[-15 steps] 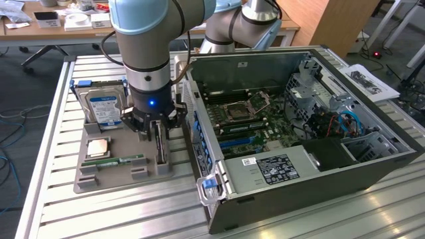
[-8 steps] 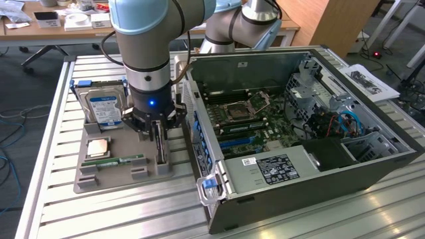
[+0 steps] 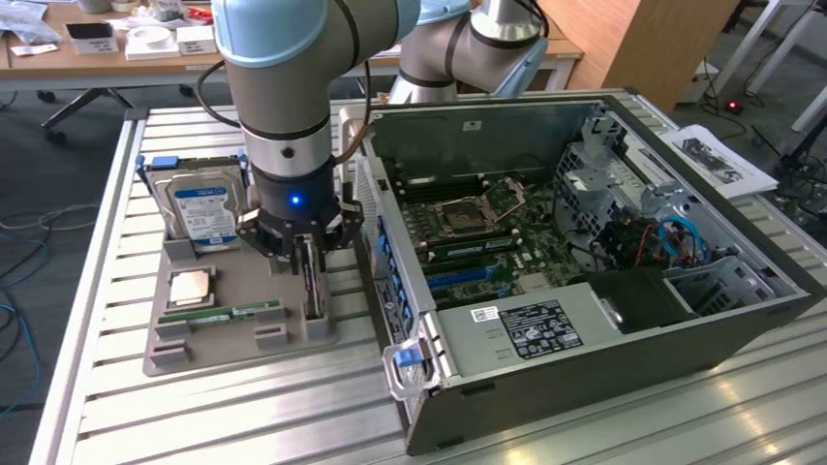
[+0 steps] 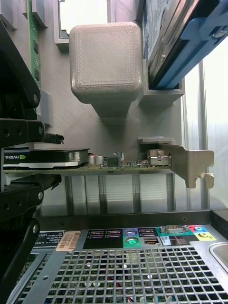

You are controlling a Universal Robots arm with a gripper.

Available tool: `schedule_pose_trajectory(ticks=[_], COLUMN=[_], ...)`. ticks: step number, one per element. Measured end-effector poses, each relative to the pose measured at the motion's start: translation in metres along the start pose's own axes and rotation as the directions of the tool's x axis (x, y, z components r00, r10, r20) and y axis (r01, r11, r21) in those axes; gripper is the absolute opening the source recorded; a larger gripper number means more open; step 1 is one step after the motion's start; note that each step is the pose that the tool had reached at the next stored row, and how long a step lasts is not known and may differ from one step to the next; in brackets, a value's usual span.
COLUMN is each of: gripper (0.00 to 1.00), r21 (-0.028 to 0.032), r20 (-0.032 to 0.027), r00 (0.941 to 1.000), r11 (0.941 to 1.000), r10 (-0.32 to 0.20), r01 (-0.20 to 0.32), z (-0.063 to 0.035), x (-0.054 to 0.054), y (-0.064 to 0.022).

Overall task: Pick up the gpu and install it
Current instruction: 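Pick up the gpu and move the gpu toward the slot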

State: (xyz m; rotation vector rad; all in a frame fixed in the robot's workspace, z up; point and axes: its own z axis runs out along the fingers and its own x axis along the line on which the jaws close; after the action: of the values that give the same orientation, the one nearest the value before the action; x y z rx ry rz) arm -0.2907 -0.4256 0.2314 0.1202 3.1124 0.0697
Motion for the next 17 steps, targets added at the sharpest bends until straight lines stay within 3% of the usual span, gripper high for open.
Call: schedule_pose_trajectory(ticks=[7,9,11,17], gripper=[0.39,0.37,0.27,0.27], r21=[0.0,0.0,0.0001,0.0], r20=[0.0001,-0.0001,-0.0001,0.0], r00=[1.0,1.0,1.0,1.0], r11=[1.0,1.0,1.0,1.0], r10=[0.0,0.0,0.0,0.0], r01=[0.0,0.0,0.0,0.0], z=[0.0,0.0,0.0,0.0], x=[0.0,0.0,0.0,0.0], y=[0.0,0.0,0.0,0.0])
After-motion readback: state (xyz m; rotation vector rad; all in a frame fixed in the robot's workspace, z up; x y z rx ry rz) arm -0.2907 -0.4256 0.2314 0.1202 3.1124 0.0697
